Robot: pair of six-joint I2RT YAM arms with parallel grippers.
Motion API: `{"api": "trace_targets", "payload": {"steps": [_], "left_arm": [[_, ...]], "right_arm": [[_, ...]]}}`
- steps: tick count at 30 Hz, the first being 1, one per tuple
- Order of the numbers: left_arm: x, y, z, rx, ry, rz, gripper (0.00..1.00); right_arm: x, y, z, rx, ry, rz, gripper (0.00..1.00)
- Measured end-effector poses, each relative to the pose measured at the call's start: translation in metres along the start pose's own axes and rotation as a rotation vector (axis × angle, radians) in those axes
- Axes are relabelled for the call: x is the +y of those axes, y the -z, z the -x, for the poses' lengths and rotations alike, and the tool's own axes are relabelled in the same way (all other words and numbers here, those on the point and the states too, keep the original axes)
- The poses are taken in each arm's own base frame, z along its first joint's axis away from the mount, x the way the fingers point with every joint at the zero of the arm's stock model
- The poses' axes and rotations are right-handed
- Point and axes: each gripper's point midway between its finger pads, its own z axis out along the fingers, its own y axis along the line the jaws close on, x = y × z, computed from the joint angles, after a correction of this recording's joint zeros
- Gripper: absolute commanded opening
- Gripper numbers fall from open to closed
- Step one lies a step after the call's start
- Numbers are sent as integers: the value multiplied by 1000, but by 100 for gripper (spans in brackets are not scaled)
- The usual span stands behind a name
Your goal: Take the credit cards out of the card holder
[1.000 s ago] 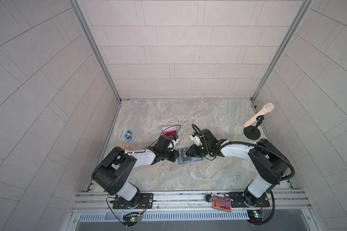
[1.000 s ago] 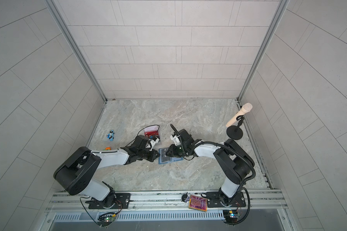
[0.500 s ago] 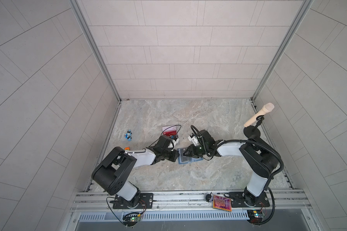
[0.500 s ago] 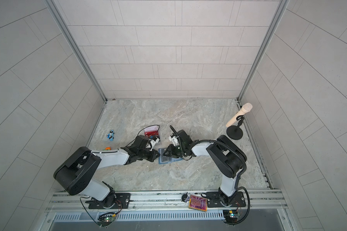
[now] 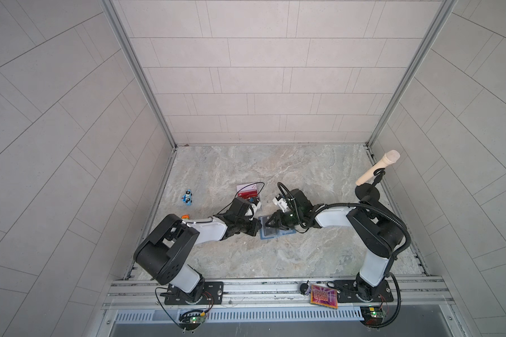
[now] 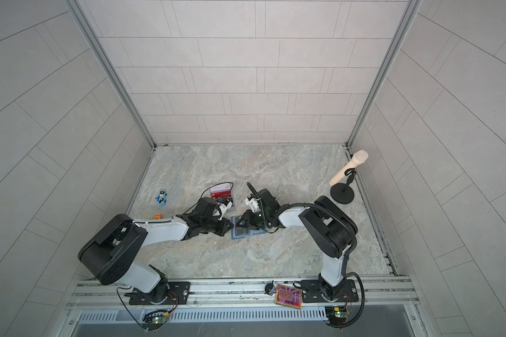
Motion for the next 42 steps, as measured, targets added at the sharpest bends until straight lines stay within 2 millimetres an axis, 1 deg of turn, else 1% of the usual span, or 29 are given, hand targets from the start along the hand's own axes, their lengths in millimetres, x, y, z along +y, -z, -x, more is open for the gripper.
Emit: {"api": "trace_targets", "payload": {"steps": [18,32,42], "left_arm": [[1,0,0,4,-7,9,0],[1,0,0,4,-14,13,0],[1,0,0,4,-16,14,0]], "right_arm": [[0,3,4,-14,0,9,28],[2,21,9,-53,3,26,28],[-4,32,9,-74,-9,24,27]]}}
